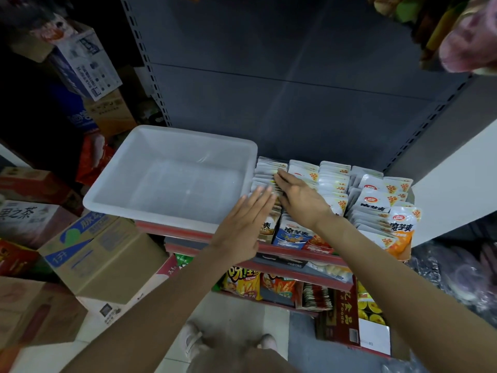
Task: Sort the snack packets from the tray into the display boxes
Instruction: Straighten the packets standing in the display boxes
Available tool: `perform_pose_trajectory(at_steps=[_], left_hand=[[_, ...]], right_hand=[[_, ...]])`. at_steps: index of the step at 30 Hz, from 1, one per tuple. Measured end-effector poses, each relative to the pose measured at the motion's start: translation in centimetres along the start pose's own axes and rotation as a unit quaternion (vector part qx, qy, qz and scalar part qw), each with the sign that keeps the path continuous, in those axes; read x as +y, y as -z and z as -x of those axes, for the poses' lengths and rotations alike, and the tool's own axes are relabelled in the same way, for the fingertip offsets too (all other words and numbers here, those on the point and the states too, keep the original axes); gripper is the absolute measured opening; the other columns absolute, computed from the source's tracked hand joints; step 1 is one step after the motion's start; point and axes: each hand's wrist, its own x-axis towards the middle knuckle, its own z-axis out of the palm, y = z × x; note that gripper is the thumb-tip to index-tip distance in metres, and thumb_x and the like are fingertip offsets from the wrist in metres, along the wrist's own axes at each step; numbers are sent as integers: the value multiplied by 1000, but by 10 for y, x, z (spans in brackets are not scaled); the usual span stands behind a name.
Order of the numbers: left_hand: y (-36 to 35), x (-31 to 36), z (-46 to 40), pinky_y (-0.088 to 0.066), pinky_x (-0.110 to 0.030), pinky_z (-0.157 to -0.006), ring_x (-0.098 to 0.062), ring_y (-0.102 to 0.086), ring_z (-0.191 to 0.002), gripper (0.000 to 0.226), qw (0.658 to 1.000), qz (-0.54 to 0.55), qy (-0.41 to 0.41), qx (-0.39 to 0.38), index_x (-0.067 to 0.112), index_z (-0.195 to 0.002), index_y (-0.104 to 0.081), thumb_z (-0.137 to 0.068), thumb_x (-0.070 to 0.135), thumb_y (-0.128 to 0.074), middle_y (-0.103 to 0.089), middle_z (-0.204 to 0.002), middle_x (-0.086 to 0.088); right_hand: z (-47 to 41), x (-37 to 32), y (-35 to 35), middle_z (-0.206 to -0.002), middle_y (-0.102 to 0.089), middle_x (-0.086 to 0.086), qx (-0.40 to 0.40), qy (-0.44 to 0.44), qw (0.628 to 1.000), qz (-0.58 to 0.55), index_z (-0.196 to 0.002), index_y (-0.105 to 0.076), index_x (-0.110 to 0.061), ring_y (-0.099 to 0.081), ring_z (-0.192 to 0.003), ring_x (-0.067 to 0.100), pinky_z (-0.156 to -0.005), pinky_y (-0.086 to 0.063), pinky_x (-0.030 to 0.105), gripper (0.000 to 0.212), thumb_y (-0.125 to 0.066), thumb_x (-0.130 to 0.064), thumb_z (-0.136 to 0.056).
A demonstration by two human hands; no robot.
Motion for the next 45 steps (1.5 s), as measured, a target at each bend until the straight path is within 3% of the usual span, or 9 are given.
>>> perform_pose_trajectory(at_steps=[8,12,18,22,25,30,36,42,45], left_hand=[[8,-3,-12,11,-26,-115,-8,29,-138,76,979,193,55,-31,17,-147,17,-95,15,-38,29,-152,3],[14,12,-31,0,-19,-114,-5,16,-142,77,846,501,181,8,18,-149,10,-91,-8,-34,24,-154,8],[14,-1,-33,-32,-32,-108,-8,-14,-142,90,755,623,205,7,26,-150,-7,-79,-21,-37,5,-157,15],[24,-5,-46,-23,-34,-115,-15,-16,-144,68,674,682,278,60,19,-151,-12,-92,-2,-37,-11,-158,0],[29,-4,-59,-17,-30,-114,-16,-19,-143,54,700,647,300,38,23,-151,-12,-101,24,-34,-15,-157,3],[17,-8,-62,-15,-30,-115,-17,-13,-145,63,791,552,261,-19,27,-150,-2,-100,18,-40,-7,-158,2],[10,-14,-65,-1,-28,-119,-13,11,-145,54,974,216,57,28,14,-150,0,-103,25,-25,7,-158,-1],[5,-16,-83,-2,-35,-119,-14,15,-145,56,993,73,97,-9,18,-150,9,-102,31,-18,14,-158,2],[6,-12,-84,1,-36,-118,-14,15,-145,56,992,63,106,-9,18,-150,7,-102,35,-17,13,-158,2]], right_hand=[[12,-4,10,-158,-9,5,10,-24,997,-70,-150,-16,-9,-13,-145,17,-114,-19,26,58,-38,-9,-97],[25,-20,6,-158,-6,12,-16,-16,997,-71,-150,-12,-5,-24,-142,25,-111,-26,27,64,-44,-12,-94],[24,-22,11,-158,9,7,-87,5,996,20,-150,-7,-12,-17,-142,31,-111,-28,35,77,-53,-32,-91],[25,-18,9,-158,12,6,-88,14,995,38,-151,-2,-12,-8,-145,24,-117,-18,32,87,-55,-44,-90],[26,-20,4,-158,14,6,-58,7,997,41,-150,1,-10,-1,-146,21,-118,-9,30,90,-55,-46,-90],[25,-19,7,-158,13,4,-55,14,997,43,-151,1,-11,0,-146,18,-116,-6,27,94,-58,-49,-87],[23,-15,6,-158,10,3,-34,8,999,12,-151,2,-11,-1,-146,17,-118,-8,29,96,-59,-48,-87],[37,-1,7,-158,13,3,-1,-41,998,-47,-149,6,-9,12,-145,13,-118,4,27,110,-55,-65,-78],[39,11,19,-158,-7,-3,41,-55,983,-168,-150,-16,-17,-5,-145,11,-115,-7,23,84,-53,-55,-86]])
